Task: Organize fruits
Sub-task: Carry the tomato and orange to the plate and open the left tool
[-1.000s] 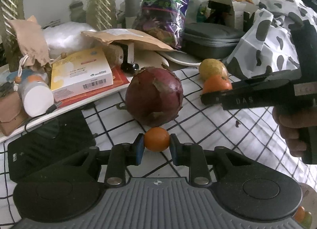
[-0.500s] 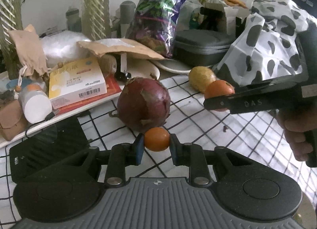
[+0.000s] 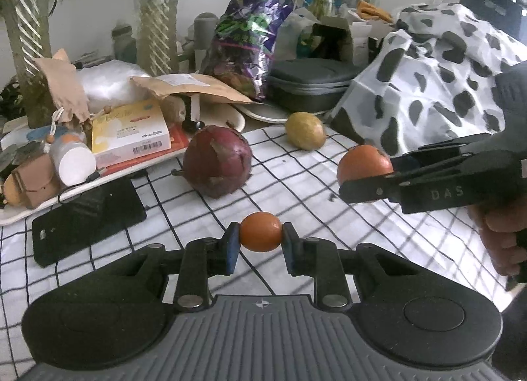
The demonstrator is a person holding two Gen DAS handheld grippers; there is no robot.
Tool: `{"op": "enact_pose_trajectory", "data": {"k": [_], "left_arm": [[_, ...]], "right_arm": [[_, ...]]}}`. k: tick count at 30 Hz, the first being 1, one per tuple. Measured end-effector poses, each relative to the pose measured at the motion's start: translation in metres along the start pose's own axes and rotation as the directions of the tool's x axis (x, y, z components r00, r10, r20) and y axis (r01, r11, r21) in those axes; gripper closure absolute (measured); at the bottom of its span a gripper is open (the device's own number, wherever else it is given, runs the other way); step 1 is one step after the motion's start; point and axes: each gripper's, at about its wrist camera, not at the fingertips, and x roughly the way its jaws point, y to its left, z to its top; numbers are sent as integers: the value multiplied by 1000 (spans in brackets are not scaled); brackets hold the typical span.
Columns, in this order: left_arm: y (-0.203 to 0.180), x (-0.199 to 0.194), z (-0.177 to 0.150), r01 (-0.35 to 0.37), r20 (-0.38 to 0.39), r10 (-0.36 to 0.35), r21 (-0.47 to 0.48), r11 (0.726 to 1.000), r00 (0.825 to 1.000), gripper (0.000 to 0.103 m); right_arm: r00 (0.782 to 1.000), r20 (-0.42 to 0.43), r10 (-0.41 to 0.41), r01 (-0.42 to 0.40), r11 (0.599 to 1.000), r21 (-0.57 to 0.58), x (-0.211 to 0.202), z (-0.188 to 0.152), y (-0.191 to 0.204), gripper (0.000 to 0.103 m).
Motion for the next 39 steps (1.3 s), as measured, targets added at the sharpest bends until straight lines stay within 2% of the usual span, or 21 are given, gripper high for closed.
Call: {"op": "enact_pose_trajectory", "data": {"k": [14, 20, 26, 31, 39], "left_arm": [[-27, -45, -23, -8, 28, 9, -34, 999, 1000, 77], [-41, -52, -35, 17, 8, -17, -20, 1000, 1000, 77], [-64, -39, -38, 65, -40, -63, 41, 997, 997, 77], [-83, -20, -39, 101, -90, -93, 89, 991, 992, 77], [-94, 3, -40, 87, -139, -72, 105, 991, 988, 76]], "right_arm": [[996, -65, 59, -65, 993, -97, -44, -43, 34, 49], [998, -50, 28, -33, 996, -86, -63, -56, 39, 49], [999, -38, -28, 28, 1000, -8, -81, -63, 23, 49], [997, -44, -56, 56, 998, 9, -90, -71, 10, 49], [997, -41, -66, 66, 998, 5, -98, -75, 1, 49]]}}
